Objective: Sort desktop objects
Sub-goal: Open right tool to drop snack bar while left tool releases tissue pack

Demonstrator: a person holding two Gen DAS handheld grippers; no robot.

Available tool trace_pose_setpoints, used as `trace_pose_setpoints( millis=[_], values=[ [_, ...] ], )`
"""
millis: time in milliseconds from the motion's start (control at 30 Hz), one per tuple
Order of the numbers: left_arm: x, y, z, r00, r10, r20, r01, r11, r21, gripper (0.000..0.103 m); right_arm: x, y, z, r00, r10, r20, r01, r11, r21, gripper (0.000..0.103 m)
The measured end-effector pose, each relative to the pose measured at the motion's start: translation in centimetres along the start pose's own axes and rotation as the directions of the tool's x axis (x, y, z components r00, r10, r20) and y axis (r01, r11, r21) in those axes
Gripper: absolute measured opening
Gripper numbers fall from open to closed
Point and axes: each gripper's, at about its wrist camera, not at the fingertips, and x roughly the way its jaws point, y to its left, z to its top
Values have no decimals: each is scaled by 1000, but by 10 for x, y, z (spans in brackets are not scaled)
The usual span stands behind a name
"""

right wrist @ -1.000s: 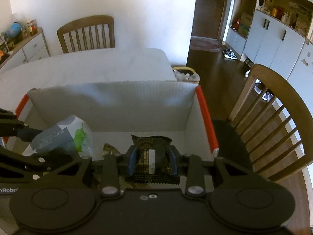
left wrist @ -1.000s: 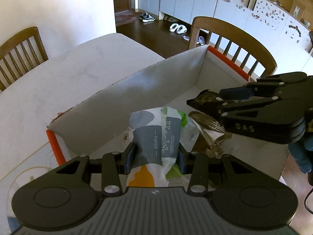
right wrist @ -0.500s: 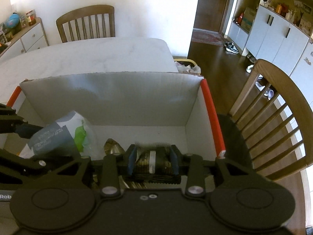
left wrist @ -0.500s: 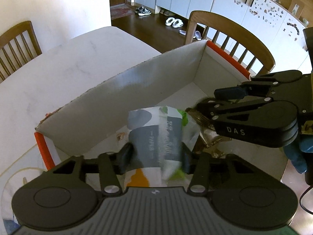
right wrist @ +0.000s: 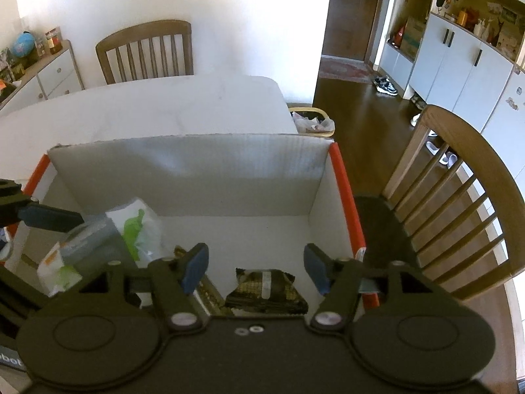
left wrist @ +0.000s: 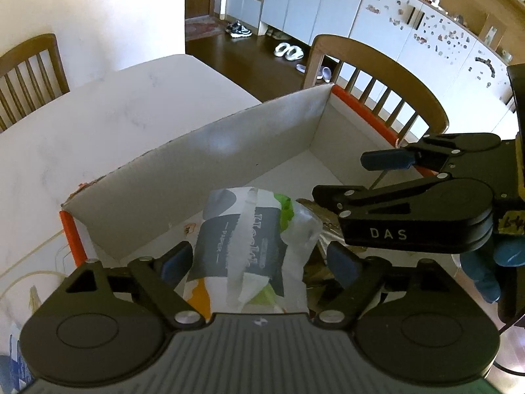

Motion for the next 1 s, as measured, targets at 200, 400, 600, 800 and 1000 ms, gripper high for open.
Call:
trace_pose_setpoints(
  millis=[200, 400, 600, 800, 1000],
  values=[
    [-17, -2, -5, 999, -3, 34, 3, 1000, -15, 89, -18, 0, -1, 999, 25, 24, -25, 1000, 9, 65],
    [-30, -1, -16, 998, 3, 55, -1, 1000, -31, 89, -35, 1, -4, 998, 39, 42, -40, 999, 14, 66],
    [-48, 4, -27, 995, -4, 98, 11, 997, -76, 89, -54, 2, -6, 996, 57, 75, -59, 998, 28, 68],
    [-60, 6, -35, 992, 2, 129, 10, 996, -87, 89, -64, 7, -12, 993, 71, 91, -75, 996, 44, 70],
    [-75, 5, -45, 987, 3, 162, 11, 996, -86, 89, -75, 10, -17, 988, 101, 112, -110, 991, 72, 77]
  ],
)
